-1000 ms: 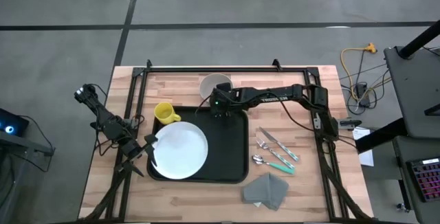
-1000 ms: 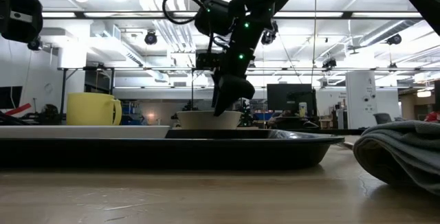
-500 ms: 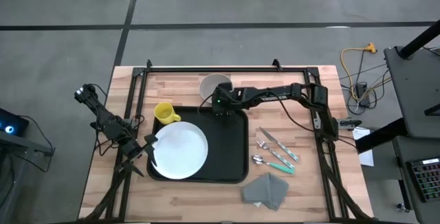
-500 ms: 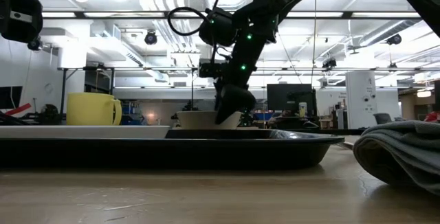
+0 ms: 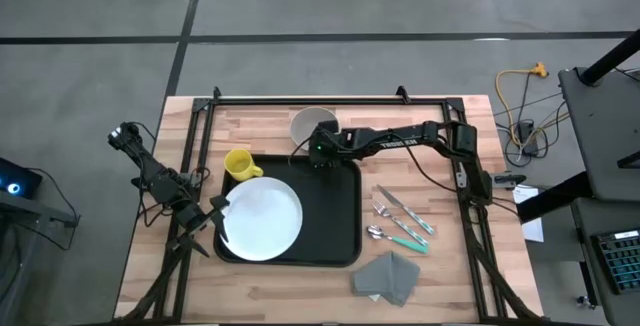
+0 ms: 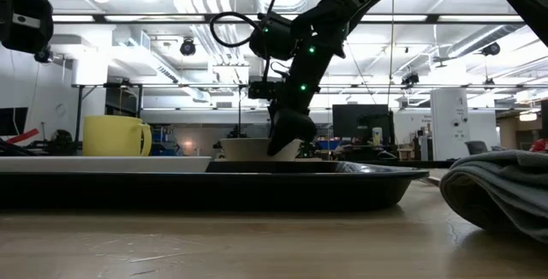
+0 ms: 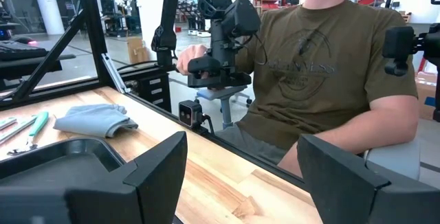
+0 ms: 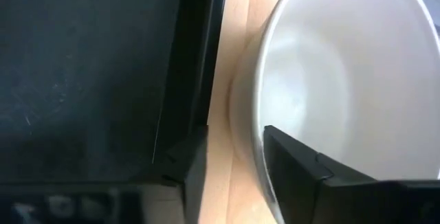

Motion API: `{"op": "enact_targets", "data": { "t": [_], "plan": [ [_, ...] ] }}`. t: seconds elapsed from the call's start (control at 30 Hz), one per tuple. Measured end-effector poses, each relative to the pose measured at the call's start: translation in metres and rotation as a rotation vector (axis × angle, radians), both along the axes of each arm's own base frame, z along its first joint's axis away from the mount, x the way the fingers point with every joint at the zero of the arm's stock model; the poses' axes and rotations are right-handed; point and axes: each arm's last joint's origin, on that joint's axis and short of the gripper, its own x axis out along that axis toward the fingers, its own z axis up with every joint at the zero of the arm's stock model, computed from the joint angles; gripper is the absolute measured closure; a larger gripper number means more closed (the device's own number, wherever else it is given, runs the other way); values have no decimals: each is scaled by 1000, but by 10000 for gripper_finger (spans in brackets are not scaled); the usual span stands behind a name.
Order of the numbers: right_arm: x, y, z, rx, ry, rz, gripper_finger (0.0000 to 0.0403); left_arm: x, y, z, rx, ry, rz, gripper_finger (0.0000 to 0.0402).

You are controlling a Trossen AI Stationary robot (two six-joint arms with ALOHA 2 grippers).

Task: Set up tray
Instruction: Put the gray bowl on top of the white plate

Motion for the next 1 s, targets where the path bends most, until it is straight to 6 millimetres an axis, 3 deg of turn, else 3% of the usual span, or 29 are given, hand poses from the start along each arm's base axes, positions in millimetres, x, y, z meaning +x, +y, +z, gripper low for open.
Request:
{"op": "enact_targets", "data": {
  "t": [0.27, 0.57, 0.83, 1.0],
  "plan": [
    [0, 0, 0, 2, -3, -7, 387, 0, 0, 0, 0, 0, 0, 147],
    [0, 0, 5, 1, -12, -7, 394, 0, 0, 0, 0, 0, 0, 147],
    [-6, 11, 39, -2, -85, -1, 394, 0, 0, 0, 0, 0, 0, 147],
    [-15, 33, 57, 1, -62, 50, 394, 0, 0, 0, 0, 0, -1, 147]
  ]
}}
